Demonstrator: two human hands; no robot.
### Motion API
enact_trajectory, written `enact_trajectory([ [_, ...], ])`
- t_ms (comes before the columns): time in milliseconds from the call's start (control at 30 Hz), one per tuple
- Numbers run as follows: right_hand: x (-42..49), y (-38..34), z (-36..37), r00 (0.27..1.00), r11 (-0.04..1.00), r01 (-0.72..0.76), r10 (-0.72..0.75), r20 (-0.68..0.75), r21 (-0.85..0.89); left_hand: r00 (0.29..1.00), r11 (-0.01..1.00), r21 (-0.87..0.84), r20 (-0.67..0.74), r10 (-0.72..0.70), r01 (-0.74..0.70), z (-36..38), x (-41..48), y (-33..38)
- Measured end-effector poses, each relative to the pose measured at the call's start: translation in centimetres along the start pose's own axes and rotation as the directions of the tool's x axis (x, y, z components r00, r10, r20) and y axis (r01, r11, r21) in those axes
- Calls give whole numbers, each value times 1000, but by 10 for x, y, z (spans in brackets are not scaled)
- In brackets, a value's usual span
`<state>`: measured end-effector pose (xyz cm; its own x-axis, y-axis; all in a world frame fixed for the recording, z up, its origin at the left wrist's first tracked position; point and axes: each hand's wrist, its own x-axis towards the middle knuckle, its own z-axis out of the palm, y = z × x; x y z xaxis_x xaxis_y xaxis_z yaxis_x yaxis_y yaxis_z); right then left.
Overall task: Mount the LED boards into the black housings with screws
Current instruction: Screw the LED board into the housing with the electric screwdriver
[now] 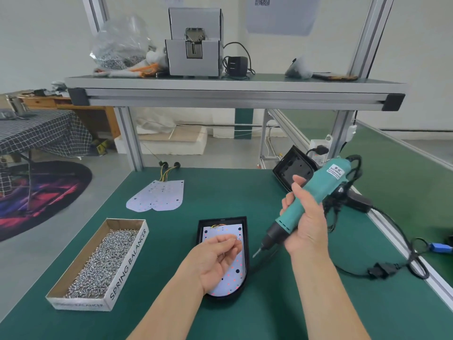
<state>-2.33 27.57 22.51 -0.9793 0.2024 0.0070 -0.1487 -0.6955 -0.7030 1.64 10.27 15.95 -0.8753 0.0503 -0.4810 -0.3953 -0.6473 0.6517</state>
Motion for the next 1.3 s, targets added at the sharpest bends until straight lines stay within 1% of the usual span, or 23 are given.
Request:
enact_trajectory([
  [67,1,3,11,999,999,52,-52,-6,-8,1000,1000,11,0,4,-4,2,0,0],
  [167,4,8,23,980,988,154,-152,-126,8,1000,1000,15,-3,10,-10,3,0,-1],
  [267,7,17,29,940,960,255,-274,-204,-113,1000,1000,15,3,9,-9,2,0,0],
  [367,6,28,31,921,938,289,-327,-213,-191,1000,1000,9,3,1,-1,0,0,0],
  [633,7,35,30,911,940,290,-328,-249,-178,1000,1000,-24,-1,8,-8,2,-3,1],
  [867,9,39,26,911,947,254,-302,-280,-195,1000,999,-44,-7,9,-9,1,-1,1],
  [967,7,40,27,906,944,258,-310,-288,-207,998,998,-18,-24,51,-52,4,-2,-2],
  [1100,0,41,32,878,915,299,-375,-299,-270,988,989,33,-45,145,-144,11,-2,-11],
  [1200,0,41,32,872,918,284,-368,-324,-278,987,987,31,-44,157,-155,10,-4,-11],
  [1300,3,36,29,878,933,265,-338,-339,-246,990,989,53,-16,137,-136,8,-7,-6],
])
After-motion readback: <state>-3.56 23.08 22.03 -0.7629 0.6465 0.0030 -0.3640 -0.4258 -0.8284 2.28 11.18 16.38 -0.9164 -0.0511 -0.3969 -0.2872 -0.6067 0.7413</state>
